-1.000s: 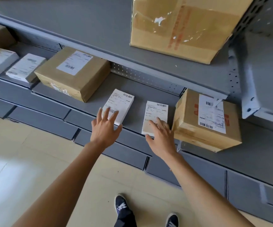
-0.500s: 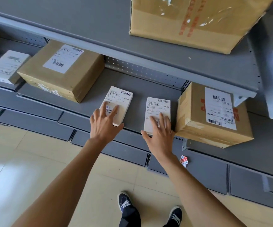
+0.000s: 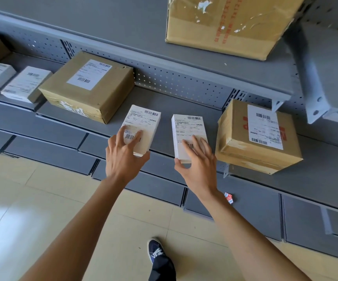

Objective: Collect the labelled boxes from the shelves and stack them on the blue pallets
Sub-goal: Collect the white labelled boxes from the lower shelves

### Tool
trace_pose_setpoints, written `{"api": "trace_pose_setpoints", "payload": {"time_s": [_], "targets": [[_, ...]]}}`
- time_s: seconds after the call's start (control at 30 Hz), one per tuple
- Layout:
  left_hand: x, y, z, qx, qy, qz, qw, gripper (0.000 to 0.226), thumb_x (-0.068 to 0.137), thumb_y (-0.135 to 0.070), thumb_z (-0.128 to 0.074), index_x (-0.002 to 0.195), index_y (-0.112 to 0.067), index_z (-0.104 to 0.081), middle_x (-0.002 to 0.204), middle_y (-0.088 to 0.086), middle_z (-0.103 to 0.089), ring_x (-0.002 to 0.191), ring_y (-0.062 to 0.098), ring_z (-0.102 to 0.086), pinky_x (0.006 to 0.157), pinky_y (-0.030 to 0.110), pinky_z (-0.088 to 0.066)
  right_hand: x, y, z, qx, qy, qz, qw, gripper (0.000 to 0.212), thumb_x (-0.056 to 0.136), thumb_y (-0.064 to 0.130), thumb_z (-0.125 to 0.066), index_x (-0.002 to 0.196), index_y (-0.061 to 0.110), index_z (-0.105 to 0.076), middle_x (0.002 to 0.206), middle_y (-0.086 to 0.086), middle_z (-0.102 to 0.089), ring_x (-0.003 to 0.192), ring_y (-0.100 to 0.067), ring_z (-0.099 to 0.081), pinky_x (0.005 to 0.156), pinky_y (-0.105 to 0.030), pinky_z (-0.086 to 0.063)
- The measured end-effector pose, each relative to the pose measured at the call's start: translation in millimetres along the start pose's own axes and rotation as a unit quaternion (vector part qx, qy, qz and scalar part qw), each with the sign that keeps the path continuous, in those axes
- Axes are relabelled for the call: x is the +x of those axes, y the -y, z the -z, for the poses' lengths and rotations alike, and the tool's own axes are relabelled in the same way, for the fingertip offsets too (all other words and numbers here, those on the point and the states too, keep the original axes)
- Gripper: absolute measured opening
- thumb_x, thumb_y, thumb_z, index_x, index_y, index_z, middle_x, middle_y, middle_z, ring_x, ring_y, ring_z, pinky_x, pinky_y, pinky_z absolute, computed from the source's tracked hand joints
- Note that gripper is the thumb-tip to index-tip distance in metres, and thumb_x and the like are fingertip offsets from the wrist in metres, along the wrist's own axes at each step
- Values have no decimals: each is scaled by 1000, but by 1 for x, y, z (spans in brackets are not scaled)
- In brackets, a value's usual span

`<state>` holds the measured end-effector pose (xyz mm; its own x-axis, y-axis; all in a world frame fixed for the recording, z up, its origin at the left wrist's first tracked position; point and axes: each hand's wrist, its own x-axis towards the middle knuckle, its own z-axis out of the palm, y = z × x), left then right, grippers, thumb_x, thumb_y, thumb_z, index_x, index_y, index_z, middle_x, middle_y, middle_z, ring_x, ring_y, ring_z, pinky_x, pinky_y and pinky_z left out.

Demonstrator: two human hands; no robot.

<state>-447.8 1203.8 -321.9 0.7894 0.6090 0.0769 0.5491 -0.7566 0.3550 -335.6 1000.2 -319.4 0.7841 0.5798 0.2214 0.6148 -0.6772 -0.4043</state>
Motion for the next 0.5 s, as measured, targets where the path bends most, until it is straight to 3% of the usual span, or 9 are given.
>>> {"api": "trace_pose_setpoints", "payload": {"time_s": [0.27, 0.5], "targets": [[-55, -42, 51, -6, -66, -14, 998, 69, 85, -60, -67, 147, -38, -46, 159, 4, -26, 133, 36, -32, 101, 55, -44, -43, 3, 75, 56, -89, 47, 993, 54, 86, 48, -57, 133, 21, -63, 150, -2, -49, 142, -28, -39, 104, -51, -42], [-135, -119, 71, -5, -68, -64, 996, 69, 87, -64, -62, 149, -39, -43, 162, 3, -22, 138, 34, -29, 107, 55, -39, -127, -39, 157, 19, -102, 16, 994, 58, 85, 53, -52, 135, 24, -62, 152, -3, -48, 143, -28, -38, 102, -50, -43]]}}
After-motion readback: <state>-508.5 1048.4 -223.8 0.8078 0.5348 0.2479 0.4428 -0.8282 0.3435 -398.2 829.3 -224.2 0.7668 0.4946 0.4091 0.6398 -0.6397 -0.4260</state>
